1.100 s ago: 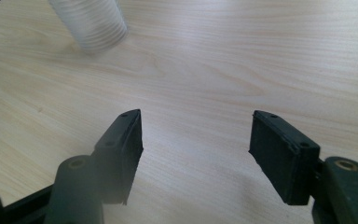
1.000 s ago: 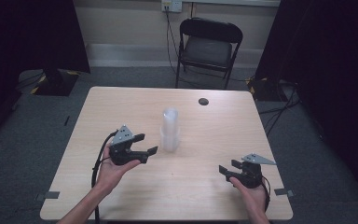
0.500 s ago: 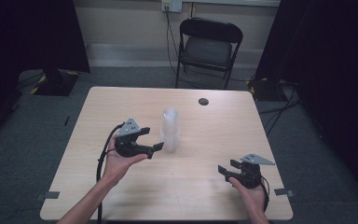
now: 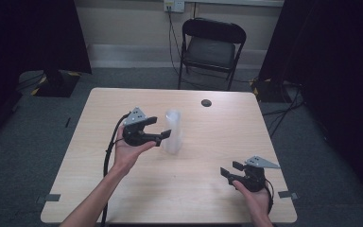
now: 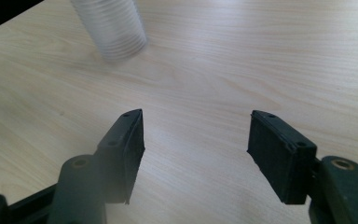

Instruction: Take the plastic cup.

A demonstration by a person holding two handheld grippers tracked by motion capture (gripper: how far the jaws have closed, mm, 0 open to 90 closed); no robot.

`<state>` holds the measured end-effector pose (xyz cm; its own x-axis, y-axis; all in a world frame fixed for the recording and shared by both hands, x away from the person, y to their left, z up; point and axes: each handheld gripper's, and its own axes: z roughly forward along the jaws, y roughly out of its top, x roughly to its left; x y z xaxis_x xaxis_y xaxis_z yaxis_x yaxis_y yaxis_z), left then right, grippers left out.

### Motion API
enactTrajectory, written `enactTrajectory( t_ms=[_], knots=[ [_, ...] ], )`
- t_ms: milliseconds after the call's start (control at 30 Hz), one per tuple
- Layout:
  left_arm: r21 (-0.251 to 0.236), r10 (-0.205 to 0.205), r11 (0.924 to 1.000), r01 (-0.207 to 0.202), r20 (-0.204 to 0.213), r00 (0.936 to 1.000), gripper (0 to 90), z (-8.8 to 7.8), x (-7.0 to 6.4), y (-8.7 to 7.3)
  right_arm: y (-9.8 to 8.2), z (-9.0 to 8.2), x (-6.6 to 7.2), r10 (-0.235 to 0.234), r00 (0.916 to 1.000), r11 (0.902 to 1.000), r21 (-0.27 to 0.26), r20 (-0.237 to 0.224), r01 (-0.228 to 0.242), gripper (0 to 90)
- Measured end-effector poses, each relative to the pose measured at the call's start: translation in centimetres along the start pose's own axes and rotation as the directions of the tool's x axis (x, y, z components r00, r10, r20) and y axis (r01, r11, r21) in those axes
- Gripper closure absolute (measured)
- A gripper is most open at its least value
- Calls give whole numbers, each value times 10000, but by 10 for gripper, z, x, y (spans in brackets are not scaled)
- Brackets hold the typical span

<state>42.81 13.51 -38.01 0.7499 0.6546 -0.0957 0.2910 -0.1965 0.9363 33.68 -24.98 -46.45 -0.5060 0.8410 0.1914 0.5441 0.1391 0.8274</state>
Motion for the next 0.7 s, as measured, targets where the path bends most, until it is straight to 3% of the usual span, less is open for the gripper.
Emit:
enactTrajectory(
  t_ms=[400, 533, 700],
  knots=[
    [83, 219, 9997, -216, -264, 9994, 192, 18, 2, 19, 0, -3, 3, -153, 9999, 9999, -58, -55, 153, 358],
    [283, 548, 9981, -540, -290, 9981, 161, 31, 2, 19, 0, -4, 2, -158, 9999, 9998, -134, -65, 157, 357],
    [464, 333, 9984, -327, -126, 9994, 169, 47, 5, 14, 0, -3, 2, -178, 9998, 9998, -63, -82, 177, 349]
  ],
)
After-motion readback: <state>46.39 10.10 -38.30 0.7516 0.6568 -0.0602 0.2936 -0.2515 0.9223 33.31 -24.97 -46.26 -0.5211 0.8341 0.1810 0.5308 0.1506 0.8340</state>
